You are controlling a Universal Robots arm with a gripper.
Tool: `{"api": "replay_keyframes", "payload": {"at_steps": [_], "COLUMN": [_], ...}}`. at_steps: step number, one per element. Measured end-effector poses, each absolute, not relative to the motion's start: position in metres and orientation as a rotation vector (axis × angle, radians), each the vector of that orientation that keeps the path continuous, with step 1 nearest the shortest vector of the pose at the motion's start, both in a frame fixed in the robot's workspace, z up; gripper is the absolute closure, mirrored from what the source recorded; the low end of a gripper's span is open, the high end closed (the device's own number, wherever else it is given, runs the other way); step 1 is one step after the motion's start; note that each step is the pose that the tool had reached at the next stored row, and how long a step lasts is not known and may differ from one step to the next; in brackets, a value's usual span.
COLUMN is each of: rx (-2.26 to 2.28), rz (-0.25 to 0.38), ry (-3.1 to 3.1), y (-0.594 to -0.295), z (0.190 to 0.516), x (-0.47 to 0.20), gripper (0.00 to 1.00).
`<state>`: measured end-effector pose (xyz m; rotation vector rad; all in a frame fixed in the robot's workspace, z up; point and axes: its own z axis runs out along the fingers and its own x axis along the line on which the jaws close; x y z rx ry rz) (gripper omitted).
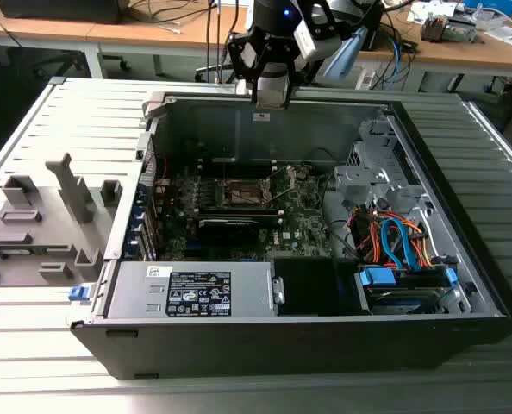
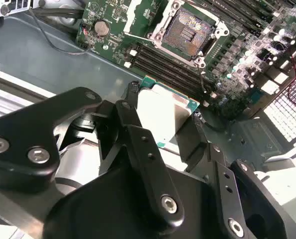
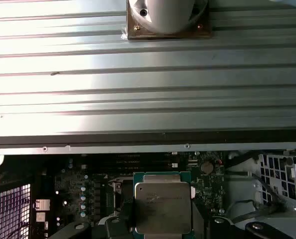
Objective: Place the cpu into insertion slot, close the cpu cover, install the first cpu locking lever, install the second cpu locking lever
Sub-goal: 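Place the cpu into insertion slot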
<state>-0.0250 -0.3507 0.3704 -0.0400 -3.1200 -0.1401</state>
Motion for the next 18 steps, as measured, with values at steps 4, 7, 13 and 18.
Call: {"api": "replay_keyframes", "payload": {"at_steps": [4, 7, 13, 18], "rx": [-0.04, -0.04, -0.04, -0.04], "rz": [-0.14, -0.14, -0.14, -0.14], "ry": [-3.12, -3.12, -3.12, -3.12], "y": [-0.351, -0.352, -0.353, -0.353], "z": [0.368, 0.367, 0.367, 0.358], "x": [-0.026, -0.026, -0.026, -0.026], "gripper": [0.46, 0.46, 0.46, 0.46]}}
